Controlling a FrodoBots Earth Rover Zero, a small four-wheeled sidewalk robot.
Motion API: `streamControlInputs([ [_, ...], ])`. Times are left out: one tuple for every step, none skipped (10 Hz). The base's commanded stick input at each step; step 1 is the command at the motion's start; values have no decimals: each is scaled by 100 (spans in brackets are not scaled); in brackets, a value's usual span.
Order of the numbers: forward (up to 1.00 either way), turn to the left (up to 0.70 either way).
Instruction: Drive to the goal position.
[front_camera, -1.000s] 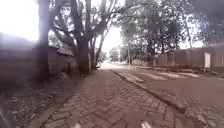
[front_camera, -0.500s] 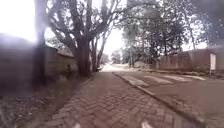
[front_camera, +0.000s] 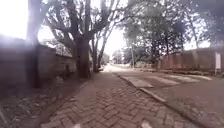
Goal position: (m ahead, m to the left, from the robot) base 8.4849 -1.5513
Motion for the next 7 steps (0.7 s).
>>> streamControlInputs([
  [70, 5],
  [70, 19],
  [70, 10],
  [70, 0],
  [70, 0],
  [70, 0],
  [70, 0],
])
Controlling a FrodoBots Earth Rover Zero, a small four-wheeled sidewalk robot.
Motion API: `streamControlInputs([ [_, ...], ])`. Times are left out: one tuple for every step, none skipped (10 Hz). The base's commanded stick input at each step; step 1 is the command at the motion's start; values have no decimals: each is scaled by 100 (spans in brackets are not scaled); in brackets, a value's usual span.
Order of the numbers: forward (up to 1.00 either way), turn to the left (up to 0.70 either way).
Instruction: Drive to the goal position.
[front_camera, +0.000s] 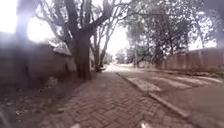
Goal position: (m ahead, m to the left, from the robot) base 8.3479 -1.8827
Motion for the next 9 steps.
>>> streamControlInputs([
  [70, 0],
  [70, 0],
  [70, 0],
  [70, 0],
  [70, 0],
  [70, 0],
  [70, 0],
  [70, 0],
  [70, 1],
])
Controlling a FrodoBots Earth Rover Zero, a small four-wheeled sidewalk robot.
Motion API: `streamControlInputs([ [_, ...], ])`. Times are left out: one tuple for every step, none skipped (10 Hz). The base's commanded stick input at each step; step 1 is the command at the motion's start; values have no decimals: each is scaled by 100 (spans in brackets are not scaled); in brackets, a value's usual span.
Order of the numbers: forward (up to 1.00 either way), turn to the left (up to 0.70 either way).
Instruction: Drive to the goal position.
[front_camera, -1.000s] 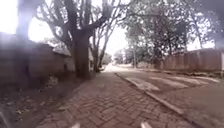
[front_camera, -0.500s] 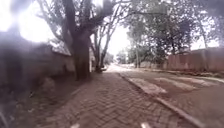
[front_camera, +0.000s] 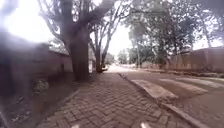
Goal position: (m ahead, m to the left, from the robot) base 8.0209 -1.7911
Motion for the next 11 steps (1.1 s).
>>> streamControlInputs([
  [70, 5],
  [70, 10],
  [70, 5],
  [70, 11],
  [70, 15],
  [70, 16],
  [70, 17],
  [70, 17],
  [70, 17],
  [70, 16],
  [70, 16],
])
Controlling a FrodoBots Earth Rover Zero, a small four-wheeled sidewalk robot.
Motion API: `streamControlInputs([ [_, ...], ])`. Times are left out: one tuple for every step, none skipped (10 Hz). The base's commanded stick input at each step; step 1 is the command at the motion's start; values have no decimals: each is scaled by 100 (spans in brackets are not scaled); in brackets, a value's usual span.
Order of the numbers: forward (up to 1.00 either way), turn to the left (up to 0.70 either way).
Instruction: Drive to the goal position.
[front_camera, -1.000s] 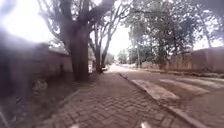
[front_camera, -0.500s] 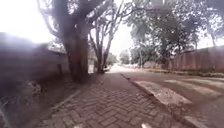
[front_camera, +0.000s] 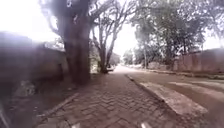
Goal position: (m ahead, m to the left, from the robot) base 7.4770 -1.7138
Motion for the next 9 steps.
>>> streamControlInputs([
  [70, 16],
  [70, 15],
  [70, 15],
  [70, 15],
  [70, 14],
  [70, 0],
  [70, 0],
  [70, 0],
  [70, 0],
])
